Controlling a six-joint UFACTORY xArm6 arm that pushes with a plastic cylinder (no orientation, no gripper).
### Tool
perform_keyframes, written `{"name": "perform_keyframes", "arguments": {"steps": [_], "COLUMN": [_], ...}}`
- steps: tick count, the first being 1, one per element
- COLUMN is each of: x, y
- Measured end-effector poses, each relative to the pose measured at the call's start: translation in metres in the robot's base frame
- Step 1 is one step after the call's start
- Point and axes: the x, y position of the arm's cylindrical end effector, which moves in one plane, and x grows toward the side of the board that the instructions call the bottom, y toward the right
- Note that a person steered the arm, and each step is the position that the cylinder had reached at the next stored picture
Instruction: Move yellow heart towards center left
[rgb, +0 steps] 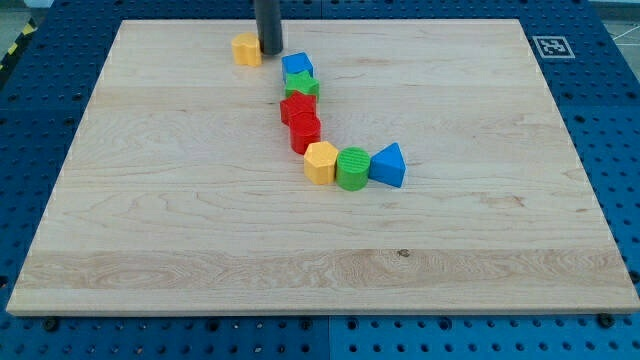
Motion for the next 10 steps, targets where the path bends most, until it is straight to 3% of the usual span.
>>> {"name": "perform_keyframes", "arguments": {"steps": [5,7,9,10], "x": [0.000,0.034,0.038,0.069], "y": [-0.091,-0.076,-0.066,-0.061]}}
